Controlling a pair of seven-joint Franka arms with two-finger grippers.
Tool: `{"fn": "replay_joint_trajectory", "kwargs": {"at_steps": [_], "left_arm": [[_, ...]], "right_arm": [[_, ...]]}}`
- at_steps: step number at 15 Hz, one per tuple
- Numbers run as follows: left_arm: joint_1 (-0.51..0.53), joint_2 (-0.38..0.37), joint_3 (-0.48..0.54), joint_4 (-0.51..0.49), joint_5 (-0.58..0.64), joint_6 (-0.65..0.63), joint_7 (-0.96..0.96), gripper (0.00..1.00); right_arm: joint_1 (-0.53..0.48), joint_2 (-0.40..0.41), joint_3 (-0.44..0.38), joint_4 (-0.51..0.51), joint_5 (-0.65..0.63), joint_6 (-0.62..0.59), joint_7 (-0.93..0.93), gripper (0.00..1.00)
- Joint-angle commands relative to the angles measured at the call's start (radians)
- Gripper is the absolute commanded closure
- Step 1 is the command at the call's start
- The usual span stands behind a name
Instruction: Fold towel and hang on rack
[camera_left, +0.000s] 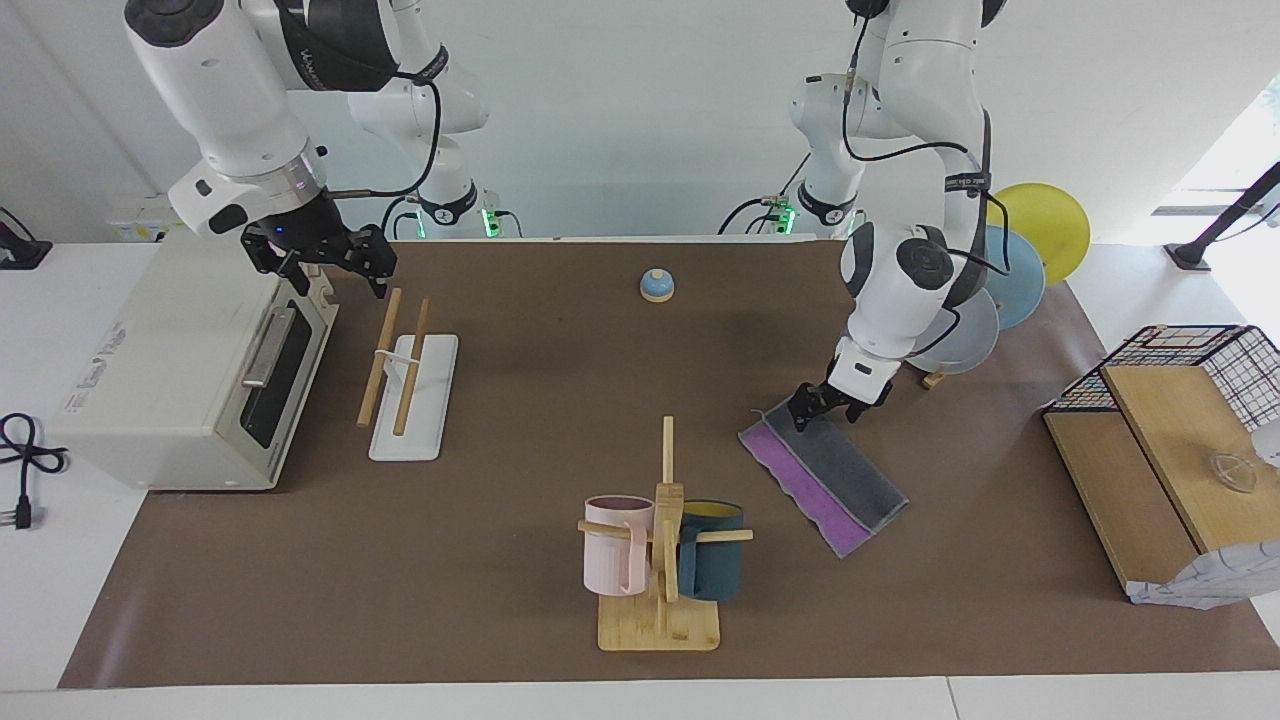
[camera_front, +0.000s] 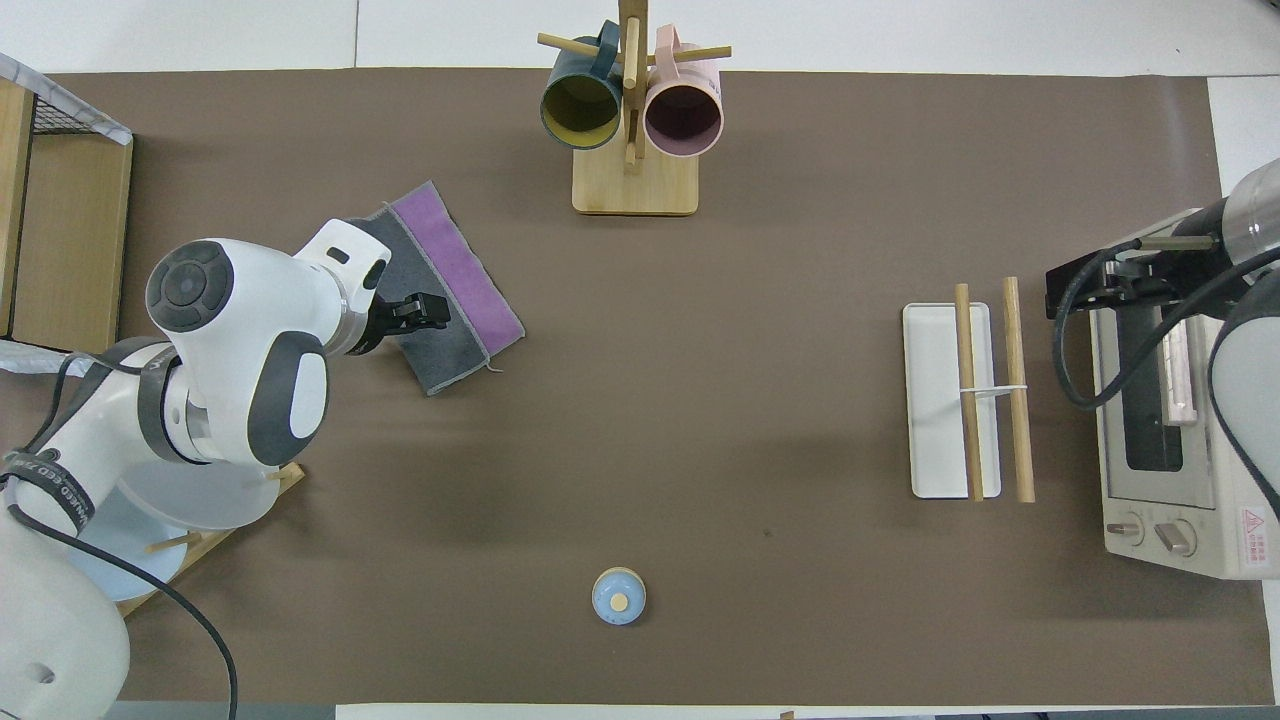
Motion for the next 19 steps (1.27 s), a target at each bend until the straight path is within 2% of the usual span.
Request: {"fn": "replay_joint_trajectory", "kwargs": {"at_steps": [1, 4, 5, 6, 7, 10, 12, 13, 19], "left_arm": [[0.022, 0.002, -0.006, -0.038, -0.06, 0.063, 0.037, 0.02], [0.02, 0.03, -0.01, -0.062, -0.132, 0.134, 0.047, 0.09], [0.023, 0.03, -0.011, -0.062, -0.146, 0.133, 0.052, 0.16], [0.025, 0.03, -0.011, -0.061, -0.16, 0.13, 0.066, 0.25], [0.025, 0.028, -0.011, -0.062, -0.174, 0.127, 0.08, 0.39], [0.026, 0.025, -0.011, -0.062, -0.18, 0.099, 0.08, 0.71], [0.028, 0.022, -0.011, -0.064, -0.184, 0.072, 0.08, 0.97], [0.028, 0.02, -0.01, -0.064, -0.197, 0.068, 0.08, 1.0], [0.048, 0.016, -0.01, -0.024, -0.203, -0.008, 0.068, 1.0]], "right_arm": [[-0.016, 0.002, 0.009, 0.008, 0.013, -0.021, -0.034, 0.0], [-0.016, 0.002, 0.009, 0.005, 0.013, -0.019, -0.034, 0.0], [-0.016, 0.0, 0.009, 0.005, 0.013, -0.021, -0.034, 0.0], [-0.016, 0.0, 0.009, 0.005, 0.013, -0.022, -0.034, 0.0], [-0.016, 0.0, 0.009, 0.005, 0.013, -0.021, -0.034, 0.0], [-0.016, -0.001, 0.009, 0.002, 0.013, -0.027, -0.034, 0.0], [-0.016, -0.001, 0.009, 0.004, 0.013, -0.027, -0.034, 0.0], [-0.016, -0.001, 0.009, 0.002, 0.013, -0.027, -0.034, 0.0], [-0.016, -0.001, 0.009, 0.004, 0.016, -0.027, -0.034, 0.0]]}}
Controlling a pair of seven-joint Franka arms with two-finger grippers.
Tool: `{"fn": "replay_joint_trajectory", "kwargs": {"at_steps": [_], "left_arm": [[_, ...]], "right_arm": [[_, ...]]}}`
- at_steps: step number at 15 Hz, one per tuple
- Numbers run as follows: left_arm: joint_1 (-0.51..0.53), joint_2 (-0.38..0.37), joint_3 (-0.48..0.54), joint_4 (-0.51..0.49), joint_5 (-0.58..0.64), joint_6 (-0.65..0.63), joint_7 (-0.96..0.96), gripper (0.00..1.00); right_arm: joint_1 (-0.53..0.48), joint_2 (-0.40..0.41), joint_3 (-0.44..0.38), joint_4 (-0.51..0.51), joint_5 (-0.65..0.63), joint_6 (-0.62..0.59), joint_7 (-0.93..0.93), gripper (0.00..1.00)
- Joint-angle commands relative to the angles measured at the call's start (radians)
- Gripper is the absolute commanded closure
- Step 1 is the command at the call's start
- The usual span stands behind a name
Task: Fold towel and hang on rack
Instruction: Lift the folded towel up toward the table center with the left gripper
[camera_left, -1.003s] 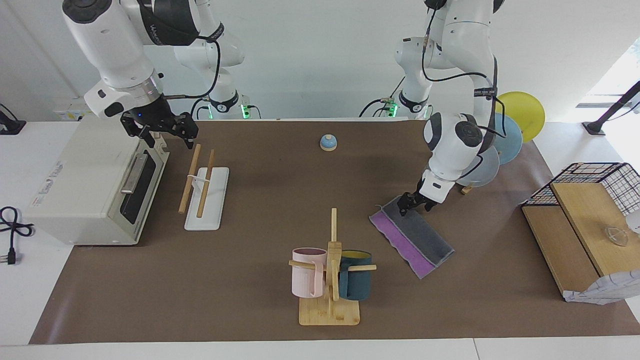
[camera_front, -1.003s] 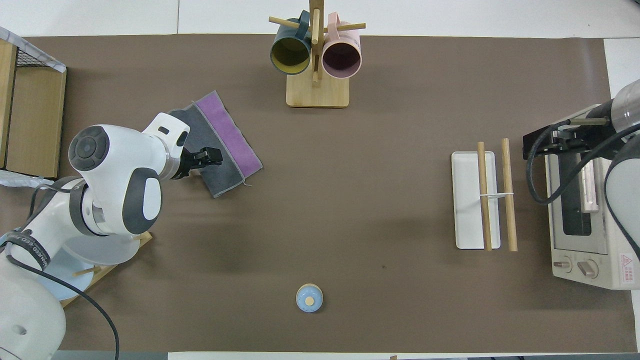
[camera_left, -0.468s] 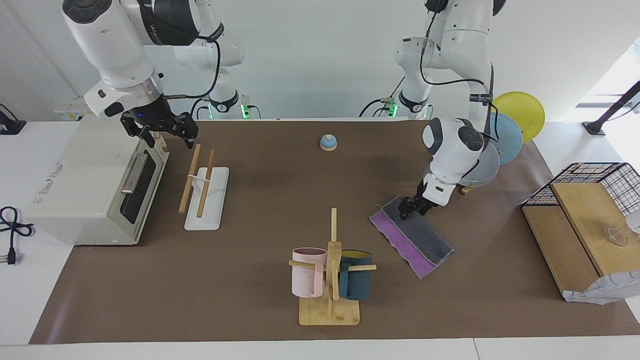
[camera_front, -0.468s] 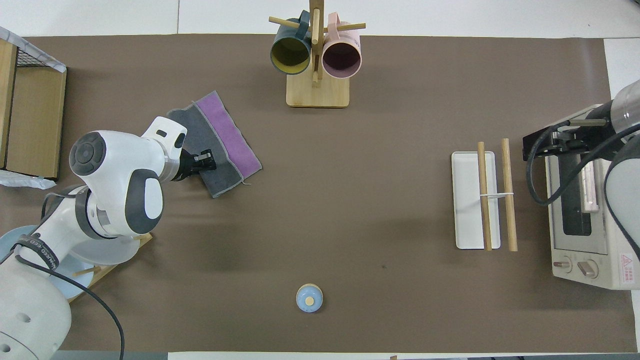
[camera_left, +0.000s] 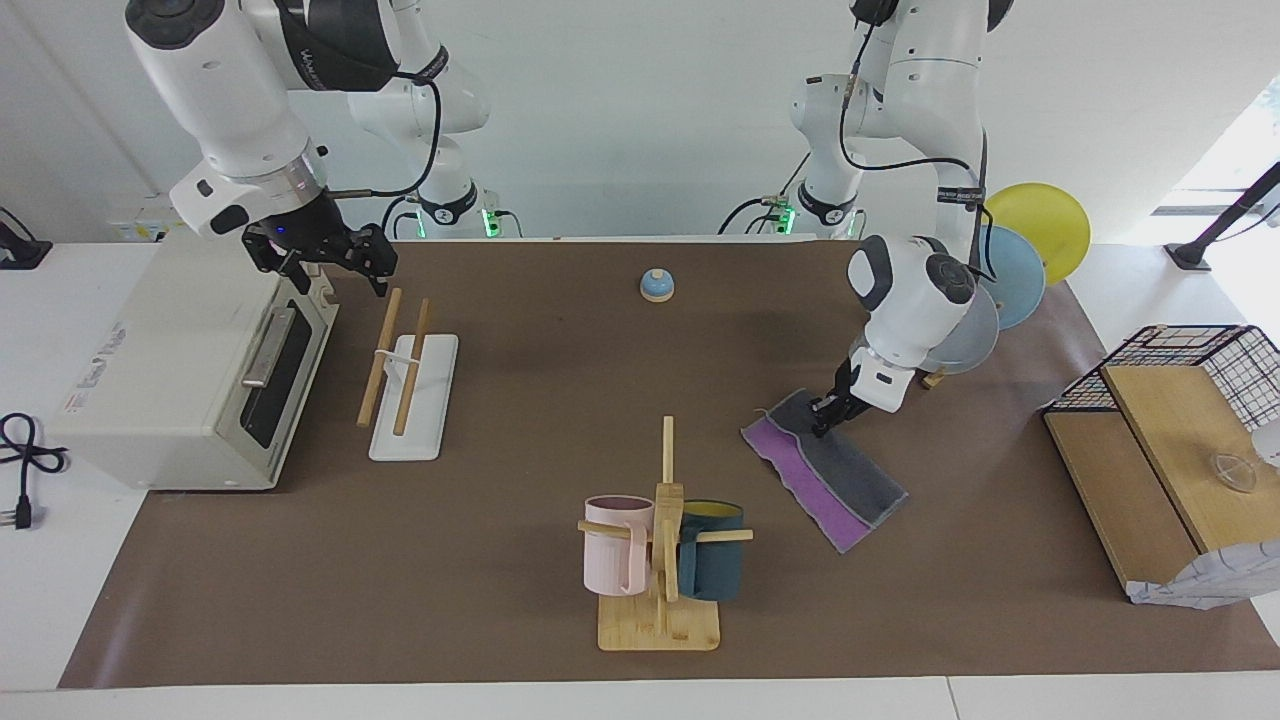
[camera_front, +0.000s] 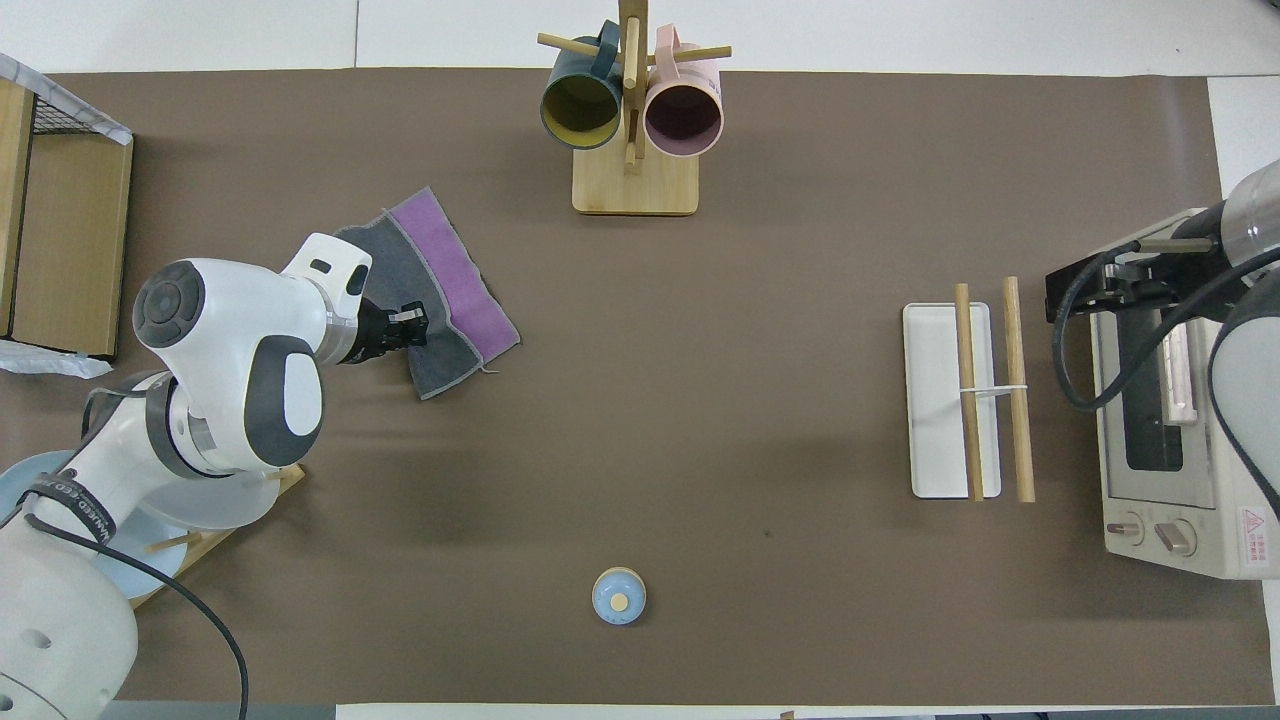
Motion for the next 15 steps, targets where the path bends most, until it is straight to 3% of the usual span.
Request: {"fn": "replay_joint_trajectory", "kwargs": {"at_steps": [1, 4, 10, 15], "left_arm": [[0.022, -0.012, -0.001, 0.041, -0.029, -0.101, 0.004, 1.0], [0.034, -0.012, 0.004, 0.153, -0.038, -0.25, -0.097, 1.0], [0.025, -0.011, -0.005, 0.278, -0.039, -0.339, -0.379, 1.0], [0.028, -0.011, -0.04, 0.405, -0.038, -0.426, -0.735, 1.0]], "right_arm": [[-0.016, -0.001, 0.009, 0.004, 0.016, -0.017, -0.032, 0.0], [-0.018, -0.003, 0.009, 0.003, 0.017, -0.017, -0.034, 0.0], [-0.016, -0.017, 0.009, -0.029, 0.016, -0.023, -0.037, 0.0], [-0.016, -0.031, 0.011, -0.051, 0.069, -0.03, -0.072, 0.0]]}}
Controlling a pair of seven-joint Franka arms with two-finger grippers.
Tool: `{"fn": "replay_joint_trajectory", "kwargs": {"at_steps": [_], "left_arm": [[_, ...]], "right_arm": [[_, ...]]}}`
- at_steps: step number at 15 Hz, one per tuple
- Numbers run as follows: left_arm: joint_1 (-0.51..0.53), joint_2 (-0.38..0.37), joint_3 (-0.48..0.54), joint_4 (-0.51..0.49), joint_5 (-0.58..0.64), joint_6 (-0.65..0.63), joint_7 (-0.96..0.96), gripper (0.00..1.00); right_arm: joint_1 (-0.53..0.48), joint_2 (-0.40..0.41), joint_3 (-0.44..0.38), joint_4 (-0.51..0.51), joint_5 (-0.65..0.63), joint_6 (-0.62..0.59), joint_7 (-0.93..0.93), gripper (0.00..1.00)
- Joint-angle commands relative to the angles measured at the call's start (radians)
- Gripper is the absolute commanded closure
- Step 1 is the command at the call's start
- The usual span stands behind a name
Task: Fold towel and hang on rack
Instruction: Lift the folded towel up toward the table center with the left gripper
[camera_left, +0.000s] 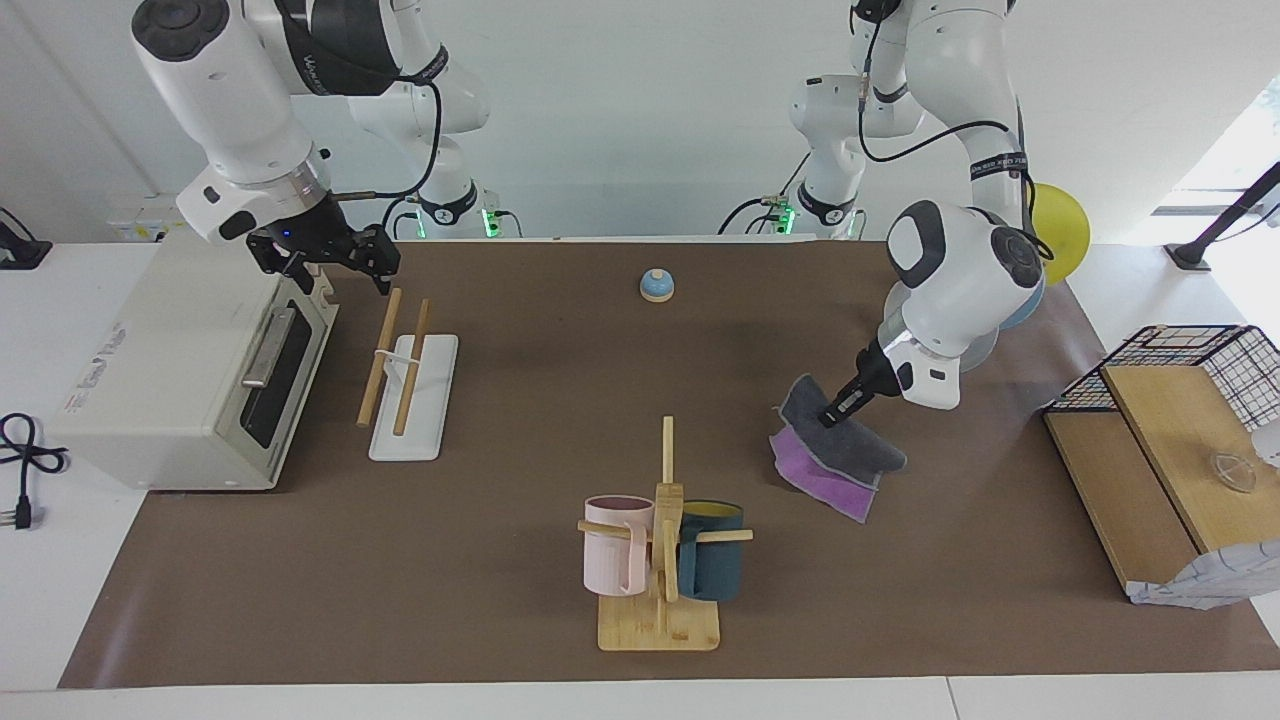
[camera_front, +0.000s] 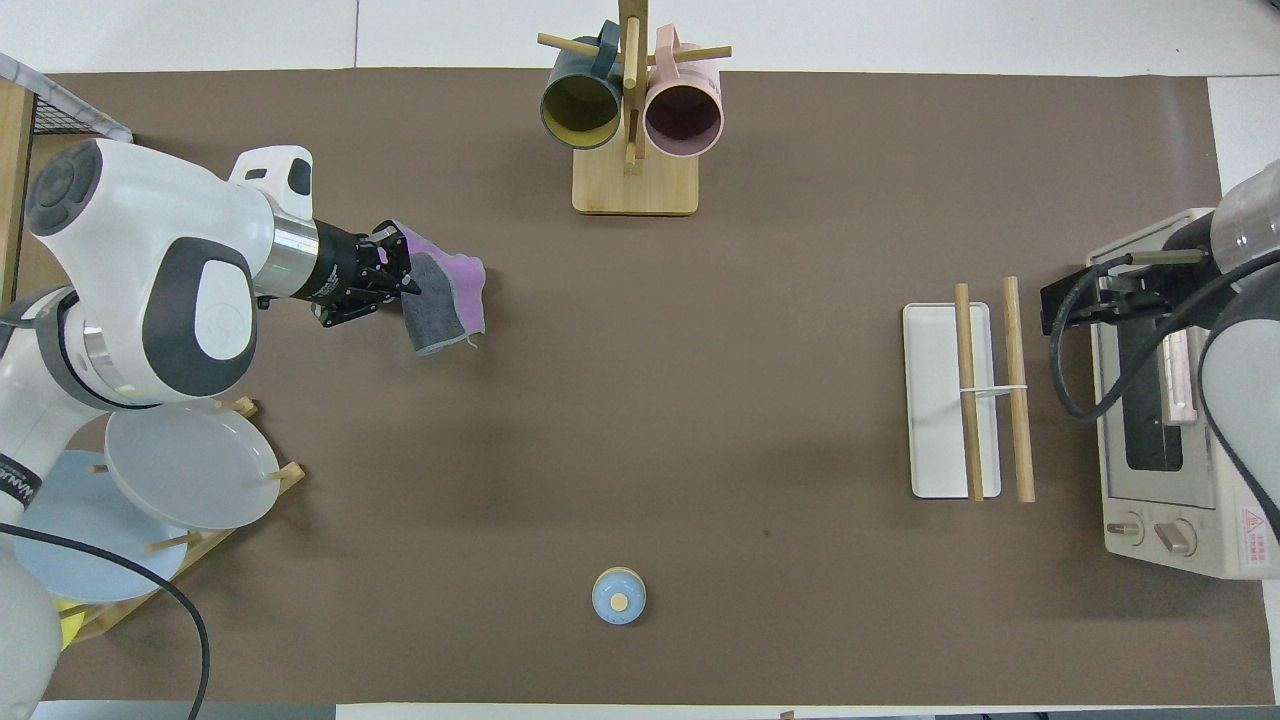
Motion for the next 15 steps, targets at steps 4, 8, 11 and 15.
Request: {"fn": "replay_joint_trajectory", "kwargs": {"at_steps": [4, 8, 11, 15], "left_arm": [[0.01, -0.003, -0.064, 0.107, -0.01, -0.061, -0.414, 1.0], [0.002, -0.046, -0.087, 0.133, -0.068, -0.048, -0.744, 1.0], [0.002, -0.079, -0.111, 0.133, -0.085, -0.029, -0.954, 1.0], [0.002, -0.106, -0.137, 0.135, -0.108, -0.012, -1.159, 1.0]], "right_arm": [[-0.045, -0.029, 0.008, -0.05, 0.262, -0.012, 0.182, 0.0], [-0.059, -0.055, 0.006, -0.114, 0.521, 0.064, 0.521, 0.0], [-0.088, -0.113, 0.006, -0.286, 0.786, 0.248, 0.702, 0.0], [0.057, -0.118, 0.021, -0.392, 1.039, 0.588, 0.892, 0.0]]}}
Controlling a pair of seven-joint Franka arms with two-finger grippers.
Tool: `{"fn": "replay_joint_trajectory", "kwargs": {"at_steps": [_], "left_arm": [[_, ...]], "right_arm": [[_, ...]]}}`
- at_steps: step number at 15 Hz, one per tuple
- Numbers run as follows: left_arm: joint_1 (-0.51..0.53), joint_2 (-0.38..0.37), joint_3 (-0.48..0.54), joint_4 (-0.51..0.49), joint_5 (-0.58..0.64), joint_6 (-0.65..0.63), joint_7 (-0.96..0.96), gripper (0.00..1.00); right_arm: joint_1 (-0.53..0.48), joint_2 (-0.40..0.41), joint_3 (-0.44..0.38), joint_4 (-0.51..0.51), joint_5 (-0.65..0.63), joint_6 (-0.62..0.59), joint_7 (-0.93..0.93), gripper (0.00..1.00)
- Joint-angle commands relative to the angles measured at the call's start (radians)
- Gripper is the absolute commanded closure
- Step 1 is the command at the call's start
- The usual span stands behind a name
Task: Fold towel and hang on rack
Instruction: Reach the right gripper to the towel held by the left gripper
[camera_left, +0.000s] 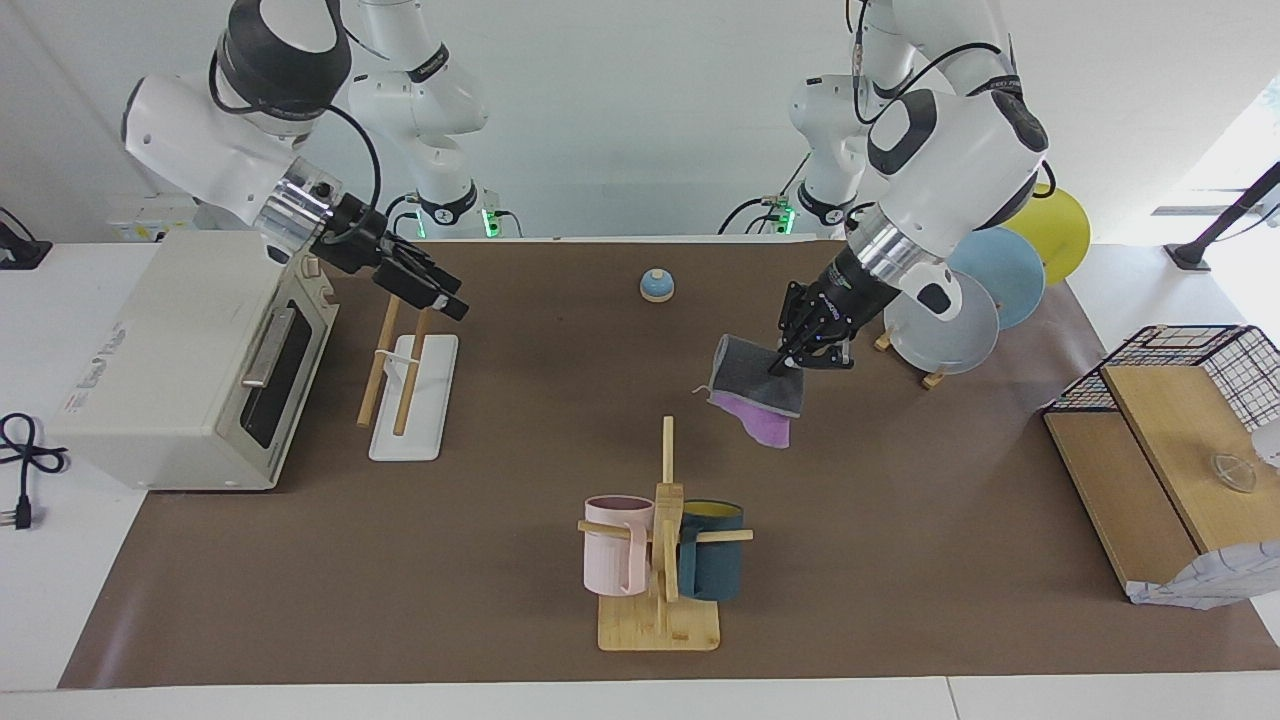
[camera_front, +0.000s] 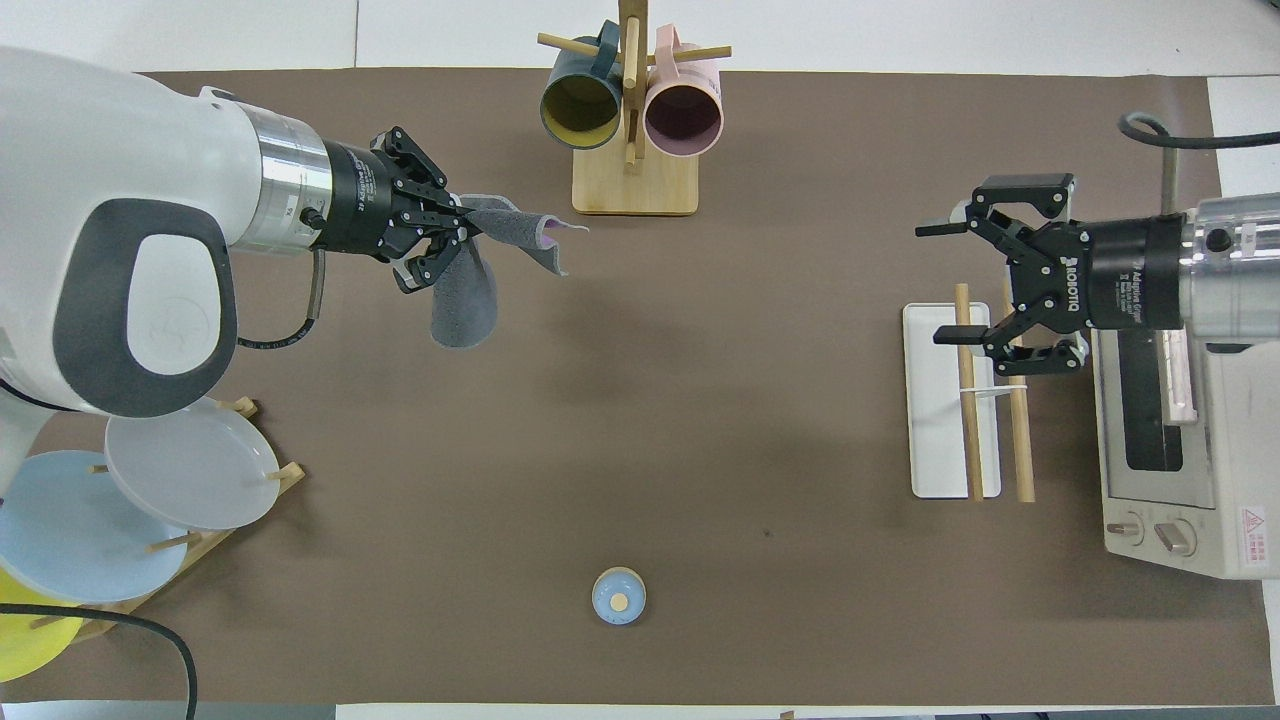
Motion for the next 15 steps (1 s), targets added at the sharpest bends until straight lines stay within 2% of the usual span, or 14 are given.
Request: {"fn": "replay_joint_trajectory", "kwargs": {"at_steps": [1, 3, 6, 10, 14, 15], "left_arm": [[0.001, -0.026, -0.02, -0.009, -0.028, 0.011, -0.116, 1.0], [0.0, -0.059, -0.046, -0.013, -0.057, 0.008, -0.15, 1.0], [0.0, -0.07, -0.073, -0.016, -0.074, 0.01, -0.238, 1.0], [0.003, -0.085, -0.078, -0.041, -0.142, 0.007, -0.236, 1.0], [-0.002, -0.1, -0.078, -0.072, -0.16, 0.018, -0.233, 1.0], [-0.002, -0.103, -0.078, -0.079, -0.162, 0.03, -0.233, 1.0]], "right_arm": [[0.173, -0.01, 0.018, -0.061, 0.079, 0.276, 0.21, 0.0], [0.322, 0.021, 0.016, -0.052, 0.08, 0.398, 0.236, 0.0], [0.448, 0.086, 0.016, -0.006, 0.08, 0.565, 0.307, 0.0], [0.457, 0.09, 0.016, 0.003, 0.079, 0.556, 0.305, 0.0], [0.444, 0.171, 0.016, 0.129, 0.08, 0.521, 0.35, 0.0], [0.436, 0.173, 0.016, 0.132, 0.08, 0.519, 0.35, 0.0]]}}
